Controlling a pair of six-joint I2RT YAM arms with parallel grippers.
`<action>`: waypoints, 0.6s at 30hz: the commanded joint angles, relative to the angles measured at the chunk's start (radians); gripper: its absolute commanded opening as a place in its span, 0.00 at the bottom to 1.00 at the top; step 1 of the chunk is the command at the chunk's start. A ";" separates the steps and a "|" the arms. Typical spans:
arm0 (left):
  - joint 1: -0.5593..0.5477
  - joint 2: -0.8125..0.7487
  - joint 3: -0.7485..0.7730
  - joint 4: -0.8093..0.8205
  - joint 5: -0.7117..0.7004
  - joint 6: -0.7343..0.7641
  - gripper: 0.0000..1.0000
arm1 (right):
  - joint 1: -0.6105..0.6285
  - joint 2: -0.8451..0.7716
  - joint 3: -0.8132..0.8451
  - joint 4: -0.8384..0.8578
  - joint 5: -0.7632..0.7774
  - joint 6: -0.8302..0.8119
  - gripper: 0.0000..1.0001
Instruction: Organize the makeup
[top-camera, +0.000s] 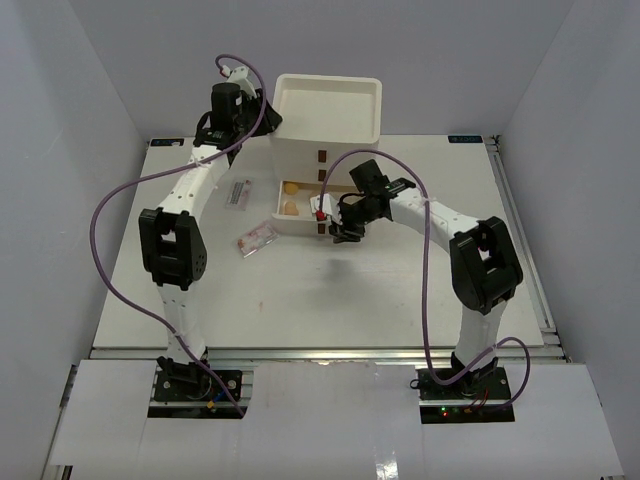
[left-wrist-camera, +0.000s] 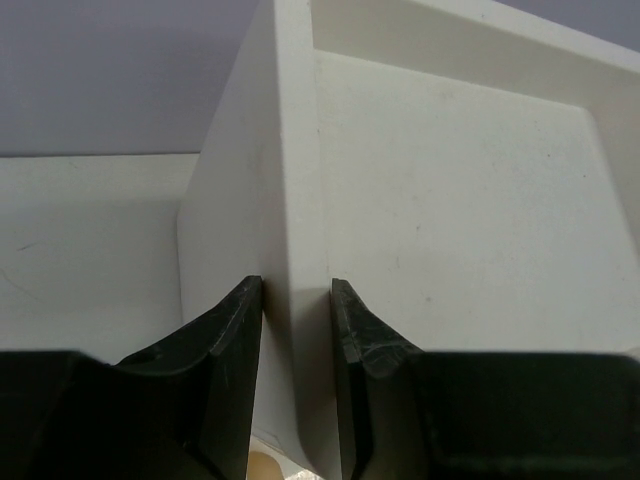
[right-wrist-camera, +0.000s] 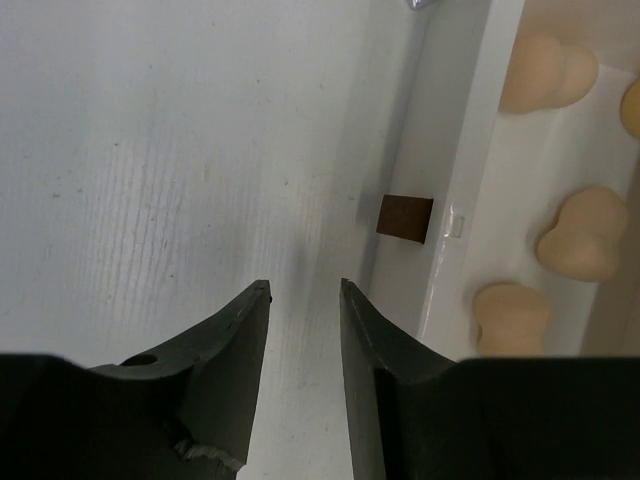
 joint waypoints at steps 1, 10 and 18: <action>-0.002 -0.151 -0.162 -0.087 0.100 0.003 0.29 | 0.036 0.035 -0.010 0.099 0.076 0.083 0.36; -0.007 -0.237 -0.289 -0.072 0.127 -0.053 0.28 | 0.103 0.109 -0.030 0.202 0.265 0.168 0.27; -0.020 -0.224 -0.306 -0.072 0.141 -0.081 0.28 | 0.137 0.141 -0.113 0.557 0.599 0.297 0.27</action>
